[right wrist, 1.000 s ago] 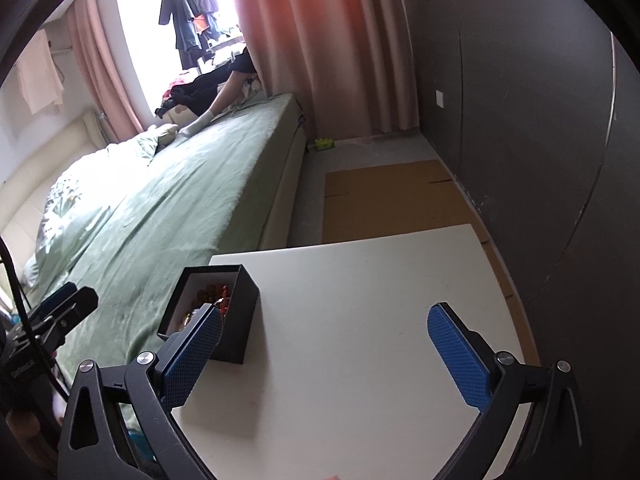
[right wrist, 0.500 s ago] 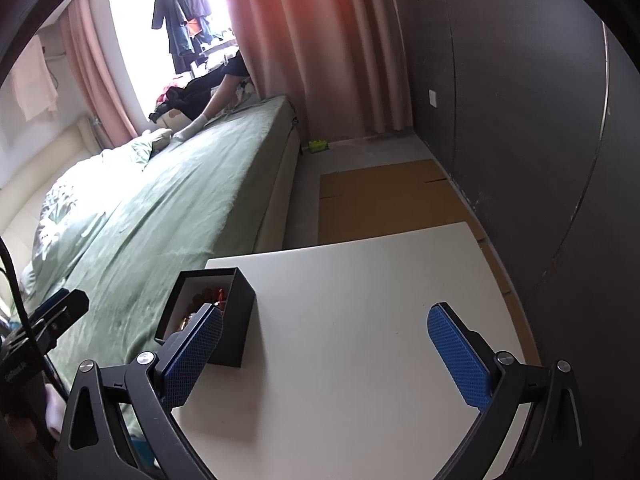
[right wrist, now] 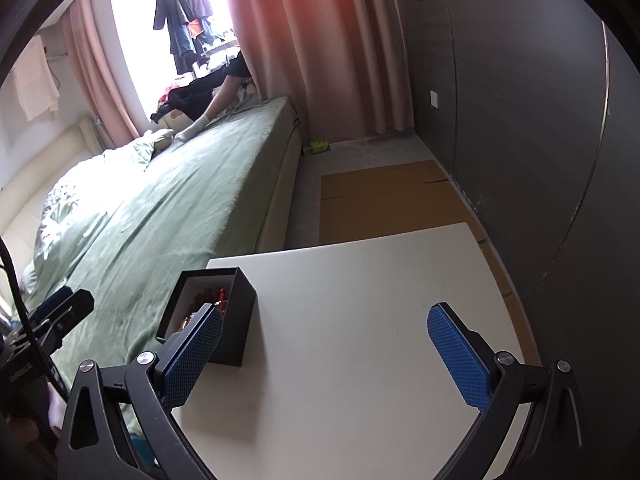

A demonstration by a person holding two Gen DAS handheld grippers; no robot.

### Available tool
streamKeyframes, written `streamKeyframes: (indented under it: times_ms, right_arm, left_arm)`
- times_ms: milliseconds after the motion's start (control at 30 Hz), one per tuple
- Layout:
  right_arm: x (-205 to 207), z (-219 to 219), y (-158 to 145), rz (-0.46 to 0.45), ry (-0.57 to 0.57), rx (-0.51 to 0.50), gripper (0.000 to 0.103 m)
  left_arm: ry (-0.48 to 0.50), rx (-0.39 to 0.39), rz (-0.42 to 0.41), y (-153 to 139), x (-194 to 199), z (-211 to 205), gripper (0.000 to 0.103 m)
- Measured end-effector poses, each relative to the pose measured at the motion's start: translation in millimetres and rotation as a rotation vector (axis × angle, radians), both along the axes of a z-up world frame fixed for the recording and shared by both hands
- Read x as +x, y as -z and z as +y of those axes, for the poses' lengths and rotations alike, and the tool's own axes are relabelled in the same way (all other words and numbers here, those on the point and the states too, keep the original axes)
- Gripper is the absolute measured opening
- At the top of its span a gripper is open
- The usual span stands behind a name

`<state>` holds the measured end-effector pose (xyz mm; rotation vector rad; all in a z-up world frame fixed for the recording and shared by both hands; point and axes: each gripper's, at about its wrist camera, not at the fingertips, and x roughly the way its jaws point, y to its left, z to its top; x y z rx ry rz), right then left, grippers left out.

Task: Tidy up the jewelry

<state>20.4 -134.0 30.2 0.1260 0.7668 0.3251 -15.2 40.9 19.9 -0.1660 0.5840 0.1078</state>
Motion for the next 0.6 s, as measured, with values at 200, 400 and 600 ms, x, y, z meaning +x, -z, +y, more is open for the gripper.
streamKeyframes:
  times_ms: [200,400,600]
  right_arm:
    - [2.9,-1.6,0.3,0.002,0.001,0.001,0.103]
    - [2.4,-1.4,1.0,0.003,0.002,0.001,0.103]
    - [2.3,-1.4,1.2,0.002,0.002,-0.001,0.103]
  left_arm:
    - [-0.001,0.0,-0.001,0.3,0.1,-0.1,0.103]
    - [-0.001,0.002,0.002,0.5,0.4,0.2,0.102]
    - [-0.001,0.002,0.002,0.5,0.6,-0.1,0.102]
